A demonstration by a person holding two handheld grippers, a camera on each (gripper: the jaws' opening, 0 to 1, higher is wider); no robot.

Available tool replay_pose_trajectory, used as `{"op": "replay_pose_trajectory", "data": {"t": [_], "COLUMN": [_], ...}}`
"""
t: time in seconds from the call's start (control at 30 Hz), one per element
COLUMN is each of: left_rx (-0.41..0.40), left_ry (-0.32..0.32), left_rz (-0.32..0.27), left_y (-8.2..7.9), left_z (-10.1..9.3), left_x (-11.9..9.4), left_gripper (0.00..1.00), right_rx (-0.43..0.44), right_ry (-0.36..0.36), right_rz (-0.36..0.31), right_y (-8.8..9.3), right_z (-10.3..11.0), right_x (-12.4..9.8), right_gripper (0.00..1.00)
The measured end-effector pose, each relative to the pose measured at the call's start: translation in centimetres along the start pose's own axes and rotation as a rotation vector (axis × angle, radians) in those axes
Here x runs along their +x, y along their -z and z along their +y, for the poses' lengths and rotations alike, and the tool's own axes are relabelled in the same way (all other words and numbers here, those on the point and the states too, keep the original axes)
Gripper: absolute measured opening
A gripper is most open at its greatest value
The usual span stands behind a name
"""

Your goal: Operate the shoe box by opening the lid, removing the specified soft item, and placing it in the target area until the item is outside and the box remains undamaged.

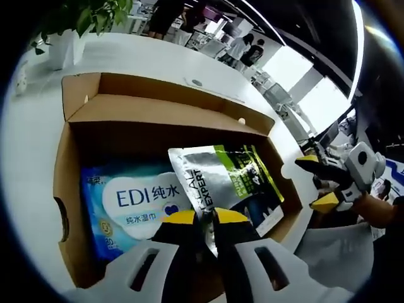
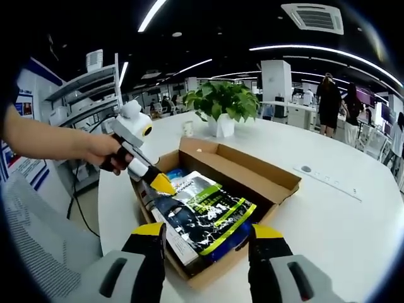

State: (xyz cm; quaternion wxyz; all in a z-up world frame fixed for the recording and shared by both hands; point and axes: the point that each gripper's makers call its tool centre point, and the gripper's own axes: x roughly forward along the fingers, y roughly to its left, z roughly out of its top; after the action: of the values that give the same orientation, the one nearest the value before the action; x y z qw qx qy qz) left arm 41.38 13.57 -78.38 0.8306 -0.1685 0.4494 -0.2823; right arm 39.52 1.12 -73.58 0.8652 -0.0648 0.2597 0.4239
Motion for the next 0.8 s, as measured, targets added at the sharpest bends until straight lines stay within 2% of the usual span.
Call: {"op": "replay_pose_trajectory", "data": {"t": [0.1, 0.33, 0.5, 0.8], "left_rx": [-0.029, -0.035, -0.036, -0.038], "left_ry": [0.007, 0.0, -0.015, -0.051], "left_rz": [-0.013, -0.023, -0.033, -0.038], "left_y": [-0.1, -0.1, -0.4, -0.4], "left_z": [0.0, 0.2, 0.7, 2.1], "left_x": [-0.1, -0.4, -1.1, -1.9], "left_gripper": [0.0, 0.0, 0.0, 0.0], "right_rx": [0.006, 0.019, 0.05, 0.11], "right_ry": [-0.001, 0.009, 0.008, -0.01], "right_rz": [0.001, 0.003, -0.01, 0.006], "right_y": [0.0, -0.1, -0.7, -0.7], "right_z": [0.1, 0.0, -0.1, 0.5], "right_x": [0.2, 0.8, 1.4, 2.7], "right_gripper": [0.5, 0.48, 0.48, 0.47]}}
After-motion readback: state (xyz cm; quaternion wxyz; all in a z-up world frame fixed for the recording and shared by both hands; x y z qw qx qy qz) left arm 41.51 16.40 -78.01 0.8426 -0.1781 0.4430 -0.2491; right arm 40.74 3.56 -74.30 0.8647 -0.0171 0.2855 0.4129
